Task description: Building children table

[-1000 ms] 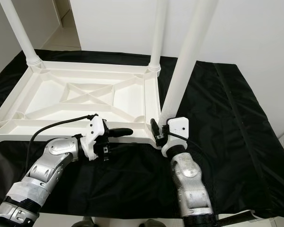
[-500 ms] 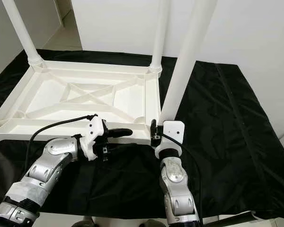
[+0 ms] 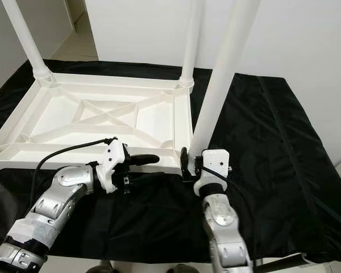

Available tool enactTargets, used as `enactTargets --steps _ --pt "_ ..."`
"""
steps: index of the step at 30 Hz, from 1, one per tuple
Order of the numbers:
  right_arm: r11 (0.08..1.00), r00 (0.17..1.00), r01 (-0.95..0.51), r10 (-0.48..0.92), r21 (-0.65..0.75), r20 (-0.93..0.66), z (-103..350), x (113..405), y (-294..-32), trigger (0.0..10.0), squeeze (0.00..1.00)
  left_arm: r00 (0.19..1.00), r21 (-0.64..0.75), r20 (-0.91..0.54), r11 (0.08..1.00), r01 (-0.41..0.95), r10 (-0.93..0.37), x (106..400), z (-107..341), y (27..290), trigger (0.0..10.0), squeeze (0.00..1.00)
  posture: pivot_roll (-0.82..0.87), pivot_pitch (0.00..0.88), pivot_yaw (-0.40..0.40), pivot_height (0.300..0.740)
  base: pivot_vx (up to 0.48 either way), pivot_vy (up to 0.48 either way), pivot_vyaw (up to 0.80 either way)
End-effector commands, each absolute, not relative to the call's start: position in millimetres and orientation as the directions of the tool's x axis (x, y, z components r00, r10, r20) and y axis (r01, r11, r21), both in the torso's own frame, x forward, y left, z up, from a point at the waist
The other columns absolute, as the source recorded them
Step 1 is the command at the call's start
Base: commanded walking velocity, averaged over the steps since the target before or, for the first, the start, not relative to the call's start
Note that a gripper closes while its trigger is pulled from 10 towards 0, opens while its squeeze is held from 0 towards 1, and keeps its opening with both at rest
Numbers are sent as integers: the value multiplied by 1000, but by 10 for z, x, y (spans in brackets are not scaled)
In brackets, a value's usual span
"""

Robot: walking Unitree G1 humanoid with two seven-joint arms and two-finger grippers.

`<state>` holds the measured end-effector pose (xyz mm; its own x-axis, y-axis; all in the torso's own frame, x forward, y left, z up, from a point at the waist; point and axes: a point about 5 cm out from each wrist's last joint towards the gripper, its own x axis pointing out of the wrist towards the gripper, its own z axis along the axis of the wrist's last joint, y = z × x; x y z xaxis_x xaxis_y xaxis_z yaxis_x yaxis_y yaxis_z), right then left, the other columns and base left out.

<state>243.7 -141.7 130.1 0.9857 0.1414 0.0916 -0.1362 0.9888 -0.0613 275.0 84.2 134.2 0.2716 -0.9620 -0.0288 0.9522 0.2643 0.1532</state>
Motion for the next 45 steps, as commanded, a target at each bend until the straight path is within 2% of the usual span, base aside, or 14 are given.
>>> enactTargets --steps 1,8,15,16,18,33,34,36,37,44,45 --pt "975 969 -214 219 -55 112 1328 2422 -1436 10000 0 232 158 -42 223 962 -972 2740 1340 813 10000 0 -20 0 -11 740 0 0 0" --pt "916 910 -389 399 -99 114 1376 2494 -1473 10000 0 226 157 -42 217 963 -973 2747 1344 803 10000 0 -18 0 -3 740 0 0 0" --pt "871 871 -470 484 -143 87 1363 2615 -1469 10000 0 221 158 -40 212 964 -974 2746 1352 796 10000 0 -7 0 -6 740 0 0 0" --pt "860 861 -488 502 -146 76 1348 2647 -1466 9725 0 223 160 -40 214 964 -974 2749 1356 798 10000 0 -2 0 -6 740 0 0 0" --pt "844 847 -515 528 -152 62 1317 2682 -1466 0 0 227 162 -40 218 962 -973 2751 1358 805 10000 0 2 0 -8 740 0 0 0" --pt "818 820 -562 570 -123 44 1214 2656 -1460 0 0 222 157 -28 215 964 -975 2743 1365 785 10000 0 0 0 -9 740 0 0 0" --pt "828 830 -547 555 -122 47 1213 2656 -1472 4588 0 219 155 -27 212 965 -975 2745 1363 772 10000 0 -9 0 -6 740 0 0 0" --pt "828 830 -547 555 -122 47 1213 2656 -1472 4588 0 219 155 -27 212 965 -975 2745 1363 772 10000 0 -9 0 -6 740 0 0 0" --pt "841 841 -530 538 -114 56 1217 2659 -1478 10000 0 215 154 -25 209 966 -976 2746 1361 761 10000 0 -12 0 -4 740 0 0 0" --pt "872 870 -481 488 -93 73 1225 2673 -1474 10000 0 210 153 -22 204 967 -978 2746 1360 743 10000 0 -19 0 -4 740 0 0 0" --pt "916 911 -399 401 -41 99 1259 2677 -1428 10000 0 205 150 -19 200 968 -979 2740 1358 727 10000 0 -24 0 -7 740 0 0 0"
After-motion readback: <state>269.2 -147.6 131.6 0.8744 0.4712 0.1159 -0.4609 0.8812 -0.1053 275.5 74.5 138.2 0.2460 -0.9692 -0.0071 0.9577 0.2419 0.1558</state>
